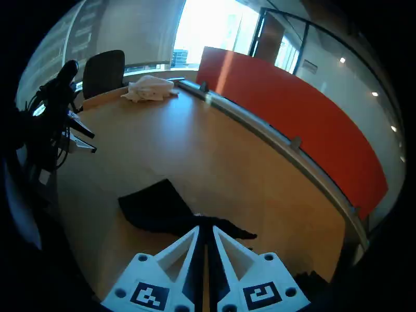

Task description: Fold towel

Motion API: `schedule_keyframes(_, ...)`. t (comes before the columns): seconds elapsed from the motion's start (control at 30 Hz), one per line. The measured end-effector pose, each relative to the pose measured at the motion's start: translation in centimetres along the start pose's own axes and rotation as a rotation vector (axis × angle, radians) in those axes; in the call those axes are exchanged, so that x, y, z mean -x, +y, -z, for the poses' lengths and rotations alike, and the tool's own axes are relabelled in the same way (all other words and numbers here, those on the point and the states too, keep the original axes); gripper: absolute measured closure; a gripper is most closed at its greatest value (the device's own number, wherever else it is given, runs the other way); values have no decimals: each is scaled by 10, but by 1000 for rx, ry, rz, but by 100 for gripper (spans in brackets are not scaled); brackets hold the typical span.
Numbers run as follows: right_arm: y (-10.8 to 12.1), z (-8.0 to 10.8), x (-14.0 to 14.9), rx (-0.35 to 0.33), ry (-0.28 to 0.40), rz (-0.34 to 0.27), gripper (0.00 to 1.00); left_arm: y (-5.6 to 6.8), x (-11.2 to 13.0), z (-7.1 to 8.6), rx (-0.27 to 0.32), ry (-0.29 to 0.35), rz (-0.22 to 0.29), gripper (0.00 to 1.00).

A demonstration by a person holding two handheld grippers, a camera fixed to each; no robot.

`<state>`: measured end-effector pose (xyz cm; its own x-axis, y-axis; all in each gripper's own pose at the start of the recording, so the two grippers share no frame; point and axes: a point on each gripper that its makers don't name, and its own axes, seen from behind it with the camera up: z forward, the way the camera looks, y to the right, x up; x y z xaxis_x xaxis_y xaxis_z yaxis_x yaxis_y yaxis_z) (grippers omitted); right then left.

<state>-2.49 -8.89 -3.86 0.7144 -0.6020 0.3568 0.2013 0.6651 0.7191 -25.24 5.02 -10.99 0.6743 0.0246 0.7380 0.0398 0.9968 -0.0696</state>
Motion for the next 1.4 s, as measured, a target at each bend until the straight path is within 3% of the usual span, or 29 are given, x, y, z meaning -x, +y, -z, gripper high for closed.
schedule_keyframes(0.3, -16, -14, 1, -45, -12, 20, 88, 2, 0, -2, 3, -2, -2, 7)
schedule_keyframes(0.7, -57, -41, -3, -140, -22, 38, 89, -1, -1, 0, -1, 1, -1, 7)
schedule_keyframes(1.13, -124, -83, -17, -275, -19, 28, 89, -21, 1, 8, -27, 8, 13, 7)
schedule_keyframes(1.4, -163, -110, 3, -344, -79, 2, 90, -35, 7, 13, -48, 5, 28, 7)
